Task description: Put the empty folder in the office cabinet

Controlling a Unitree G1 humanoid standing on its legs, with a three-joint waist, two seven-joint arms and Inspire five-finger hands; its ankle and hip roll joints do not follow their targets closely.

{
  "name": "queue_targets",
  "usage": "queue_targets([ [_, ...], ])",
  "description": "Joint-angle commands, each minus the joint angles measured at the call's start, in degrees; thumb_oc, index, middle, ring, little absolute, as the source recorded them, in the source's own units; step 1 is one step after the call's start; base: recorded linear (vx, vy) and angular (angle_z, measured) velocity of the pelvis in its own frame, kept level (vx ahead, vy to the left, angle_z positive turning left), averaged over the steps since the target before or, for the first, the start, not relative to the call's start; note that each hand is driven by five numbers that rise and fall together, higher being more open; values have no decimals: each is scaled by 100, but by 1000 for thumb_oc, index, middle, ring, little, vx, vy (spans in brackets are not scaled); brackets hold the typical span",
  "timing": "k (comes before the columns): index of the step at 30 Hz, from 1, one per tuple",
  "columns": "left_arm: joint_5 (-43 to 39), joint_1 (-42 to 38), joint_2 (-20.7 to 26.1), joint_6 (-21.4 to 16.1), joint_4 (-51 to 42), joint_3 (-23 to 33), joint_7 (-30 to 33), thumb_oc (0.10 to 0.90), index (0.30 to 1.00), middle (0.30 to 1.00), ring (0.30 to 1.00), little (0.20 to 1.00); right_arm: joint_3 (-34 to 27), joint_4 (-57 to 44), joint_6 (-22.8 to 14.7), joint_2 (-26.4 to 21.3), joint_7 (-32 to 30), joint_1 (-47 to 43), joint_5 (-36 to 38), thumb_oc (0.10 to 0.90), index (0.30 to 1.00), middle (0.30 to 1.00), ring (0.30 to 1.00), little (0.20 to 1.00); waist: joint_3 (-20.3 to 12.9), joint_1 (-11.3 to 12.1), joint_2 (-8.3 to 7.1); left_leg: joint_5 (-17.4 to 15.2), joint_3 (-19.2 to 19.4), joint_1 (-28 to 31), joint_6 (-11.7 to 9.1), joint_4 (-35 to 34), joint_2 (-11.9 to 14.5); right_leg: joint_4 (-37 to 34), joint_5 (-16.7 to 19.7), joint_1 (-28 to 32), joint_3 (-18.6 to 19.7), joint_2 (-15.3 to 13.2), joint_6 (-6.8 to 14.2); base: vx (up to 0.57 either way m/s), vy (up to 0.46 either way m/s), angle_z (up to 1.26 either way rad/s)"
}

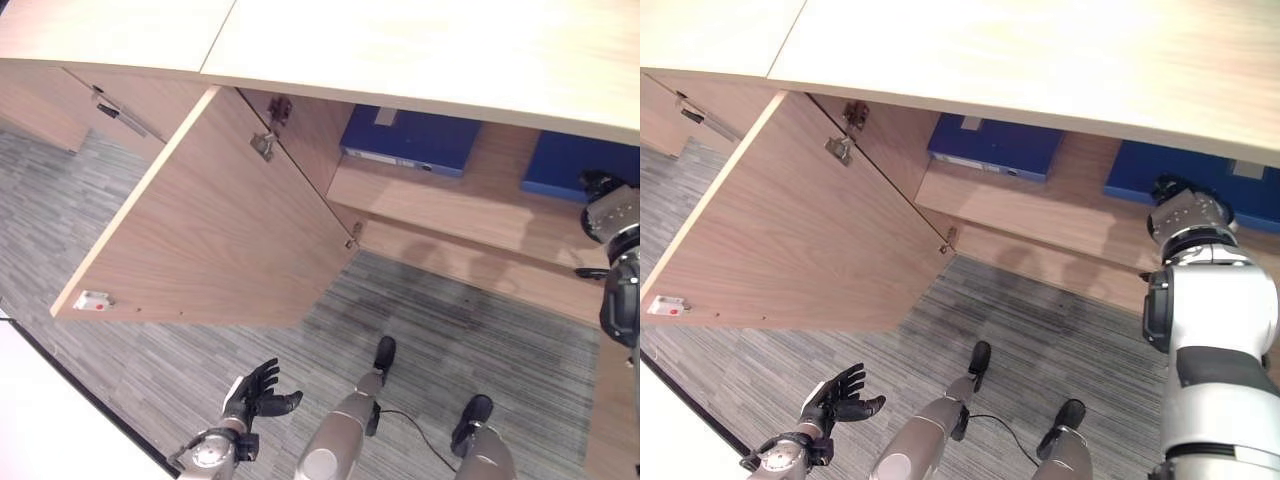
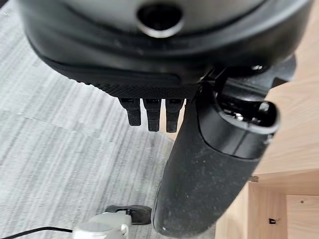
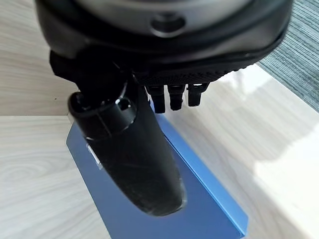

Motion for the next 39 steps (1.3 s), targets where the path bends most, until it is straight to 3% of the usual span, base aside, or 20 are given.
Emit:
queue_targets([
  [1,129,-177,201,-171,-42,-154,-86,800,900,900,900,900,1157,-888,-757,-1057,673,-1165,-646,800,900,900,900,900,-139,190,-133,-1108,-149,507,-629,-8,510,-651,169,333,-17,-386,594,0,7,3],
  [12,122,-228,239,-186,-68,-90,-177,800,900,900,900,900,1118,-1054,-882,-1047,873,-933,-594,800,900,900,900,900,-169,194,-148,-1083,-148,504,-644,-33,520,-733,208,399,-21,-370,616,-1,1,2],
  [16,88,-267,200,-169,52,37,-188,800,900,900,900,900,862,-1298,-1041,-884,966,-479,-306,800,900,900,900,900,-160,145,-246,-1074,-171,541,-665,-28,572,-800,221,534,-52,-318,615,-3,-4,2],
  [20,54,-318,90,-141,281,222,-193,800,900,900,900,900,279,-2193,-1513,-171,1057,684,155,800,900,900,900,900,-145,-54,-520,-1060,-174,698,-698,-27,662,-990,272,852,-127,-179,584,0,-6,11],
  [22,72,-291,4,-118,465,384,-143,800,900,900,900,900,67,-3107,-1778,390,1112,1428,206,800,900,900,900,900,-156,-191,-687,-1070,-168,828,-693,-38,712,-1137,324,1060,-148,-105,567,48,-13,-6],
  [27,192,-136,-363,-8,986,784,-103,800,900,900,900,900,-442,-5027,-2218,1529,1410,3704,-45,800,900,900,900,900,-299,-470,-992,-1092,-85,1243,-668,-94,795,-1505,478,1579,-238,9,546,75,3,-11],
  [28,287,-74,-432,32,1154,959,-108,800,900,900,900,900,-611,-5476,-2278,1951,1542,4591,-10,800,900,900,900,900,-413,-554,-1121,-1129,-43,1445,-679,-119,807,-1749,557,1858,-280,61,555,81,3,9],
  [33,513,113,-482,95,1509,1495,-87,800,900,900,900,900,-719,-6414,-2213,2530,1733,6143,-241,800,900,900,900,900,-795,-651,-1350,-1270,49,1870,-693,-142,799,-2295,735,2416,-309,126,573,116,0,0],
  [39,901,240,-480,134,2142,2042,-71,800,900,900,900,900,-635,-7445,-2012,2757,2117,7434,-557,800,900,900,900,900,-1090,-795,-1507,-1441,183,2365,-666,-142,839,-2355,700,2818,-225,148,554,86,15,-6],
])
